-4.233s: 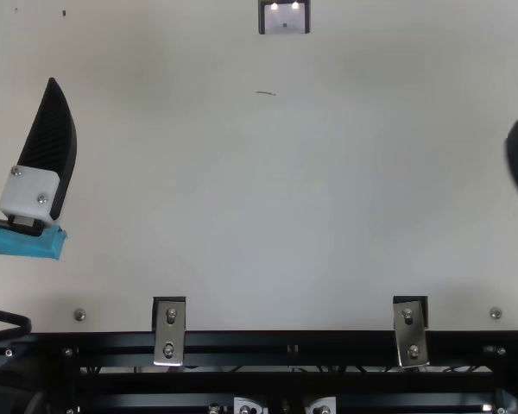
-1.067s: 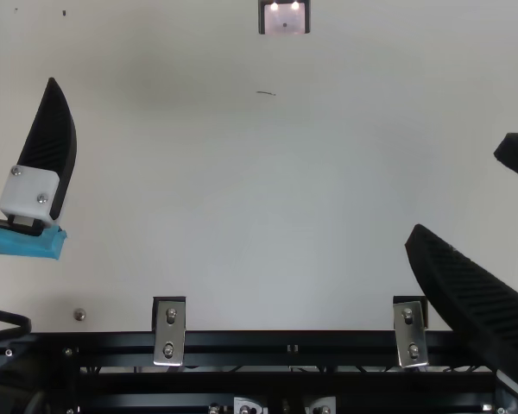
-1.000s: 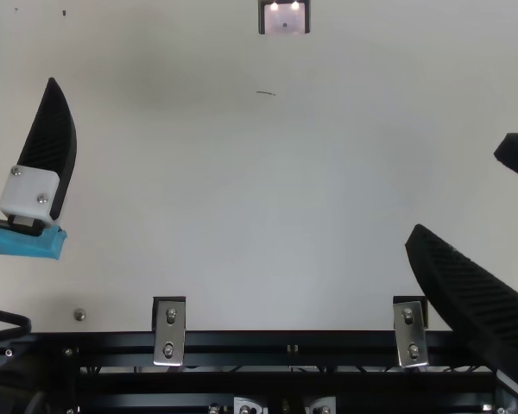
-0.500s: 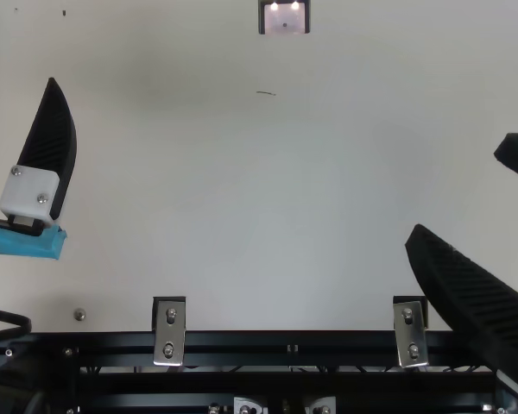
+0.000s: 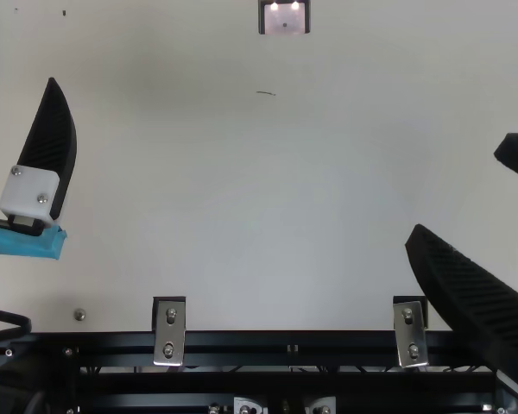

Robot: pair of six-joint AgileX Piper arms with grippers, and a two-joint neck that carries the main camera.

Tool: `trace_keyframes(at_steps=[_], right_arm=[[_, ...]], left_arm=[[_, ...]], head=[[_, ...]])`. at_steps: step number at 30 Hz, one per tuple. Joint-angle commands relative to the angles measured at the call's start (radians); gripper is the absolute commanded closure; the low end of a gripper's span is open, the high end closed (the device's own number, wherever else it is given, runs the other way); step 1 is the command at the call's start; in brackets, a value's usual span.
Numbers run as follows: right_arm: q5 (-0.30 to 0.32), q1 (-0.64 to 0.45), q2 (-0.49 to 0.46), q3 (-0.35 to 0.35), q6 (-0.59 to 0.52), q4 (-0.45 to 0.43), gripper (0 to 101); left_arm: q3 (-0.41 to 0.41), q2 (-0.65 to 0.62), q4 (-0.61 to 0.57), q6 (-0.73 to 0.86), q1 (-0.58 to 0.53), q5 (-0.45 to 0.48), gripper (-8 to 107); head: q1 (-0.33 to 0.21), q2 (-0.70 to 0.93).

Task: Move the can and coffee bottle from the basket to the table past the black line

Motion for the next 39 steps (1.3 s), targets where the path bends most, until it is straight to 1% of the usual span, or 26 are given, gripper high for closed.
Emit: trace_keyframes(at_steps=[1, 5, 9, 21, 26, 32, 35, 39], right_arm=[[0.000, 0.000, 0.000, 0.000, 0.000, 0.000, 0], [0.000, 0.000, 0.000, 0.000, 0.000, 0.000, 0], [0.000, 0.000, 0.000, 0.000, 0.000, 0.000, 0], [0.000, 0.000, 0.000, 0.000, 0.000, 0.000, 0], [0.000, 0.000, 0.000, 0.000, 0.000, 0.000, 0], [0.000, 0.000, 0.000, 0.000, 0.000, 0.000, 0], [0.000, 0.000, 0.000, 0.000, 0.000, 0.000, 0], [0.000, 0.000, 0.000, 0.000, 0.000, 0.000, 0]], left_arm=[[0.000, 0.000, 0.002, -0.002, -0.001, 0.000, 9], [-0.012, 0.021, 0.002, -0.025, 0.034, -0.011, 9], [-0.041, 0.059, -0.007, -0.066, 0.098, -0.022, 9], [-0.177, 0.225, -0.006, -0.162, 0.343, -0.030, 9], [-0.250, 0.330, 0.028, -0.171, 0.438, -0.032, 9], [-0.357, 0.484, 0.099, -0.171, 0.524, -0.029, 9], [-0.419, 0.559, 0.137, -0.168, 0.551, -0.012, 9], [-0.501, 0.651, 0.176, -0.169, 0.563, 0.037, 9]], head=[[-0.025, 0.017], [-0.025, 0.017], [-0.025, 0.017], [-0.025, 0.017], [-0.025, 0.017], [-0.025, 0.017], [-0.025, 0.017], [-0.025, 0.017]])
